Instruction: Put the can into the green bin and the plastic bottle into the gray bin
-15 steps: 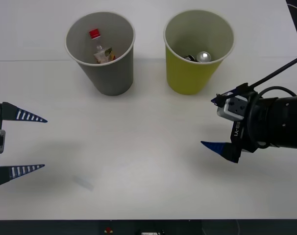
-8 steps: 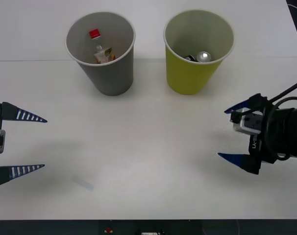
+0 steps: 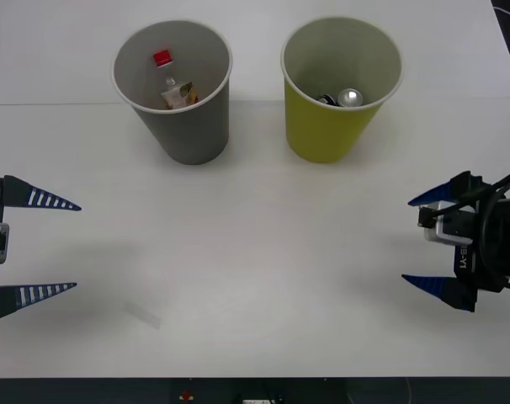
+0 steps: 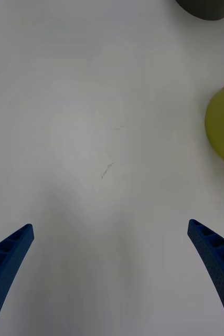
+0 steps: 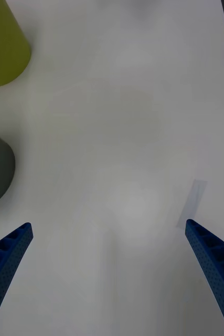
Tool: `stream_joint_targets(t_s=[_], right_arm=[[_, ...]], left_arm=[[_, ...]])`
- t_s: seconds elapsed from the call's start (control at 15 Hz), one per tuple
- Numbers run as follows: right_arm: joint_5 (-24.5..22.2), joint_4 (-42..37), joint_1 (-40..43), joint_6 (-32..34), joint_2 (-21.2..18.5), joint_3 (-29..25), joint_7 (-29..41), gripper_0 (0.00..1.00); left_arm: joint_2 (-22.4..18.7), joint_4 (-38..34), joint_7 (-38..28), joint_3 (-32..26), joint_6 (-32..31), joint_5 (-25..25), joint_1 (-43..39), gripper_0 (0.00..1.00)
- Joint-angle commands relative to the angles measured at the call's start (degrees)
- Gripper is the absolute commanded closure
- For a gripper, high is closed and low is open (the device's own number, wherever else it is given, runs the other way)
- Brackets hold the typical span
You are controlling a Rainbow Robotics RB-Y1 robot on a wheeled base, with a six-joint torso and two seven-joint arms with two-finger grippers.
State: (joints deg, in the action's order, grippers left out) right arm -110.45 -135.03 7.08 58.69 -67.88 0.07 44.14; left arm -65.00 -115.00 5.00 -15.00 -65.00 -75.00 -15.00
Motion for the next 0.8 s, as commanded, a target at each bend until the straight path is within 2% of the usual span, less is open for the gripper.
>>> stream_joint_targets(t_s=[0.07, 0.2, 0.33, 0.6, 0.8], right_arm=[[4.98, 3.54, 2.41, -2.80, 1.70, 0.02, -3.80, 0.00], [9.82, 8.02, 2.58, -2.97, 4.34, -0.07, -9.42, 0.00], [9.99, 10.40, 2.67, -2.88, 5.92, -0.16, -12.15, 0.00], [9.64, 11.63, 3.29, -2.97, 8.82, -0.16, -13.20, 0.00], [9.64, 11.63, 3.29, -2.97, 8.91, -0.16, -13.20, 0.00]], left_arm=[[0.00, 0.00, 0.00, 0.00, 0.00, 0.00, 0.00, 0.00], [0.00, 0.00, 0.00, 0.00, 0.00, 0.00, 0.00, 0.00], [0.00, 0.00, 0.00, 0.00, 0.00, 0.00, 0.00, 0.00], [0.00, 0.00, 0.00, 0.00, 0.00, 0.00, 0.00, 0.00], [0.00, 0.00, 0.00, 0.00, 0.00, 0.00, 0.00, 0.00]])
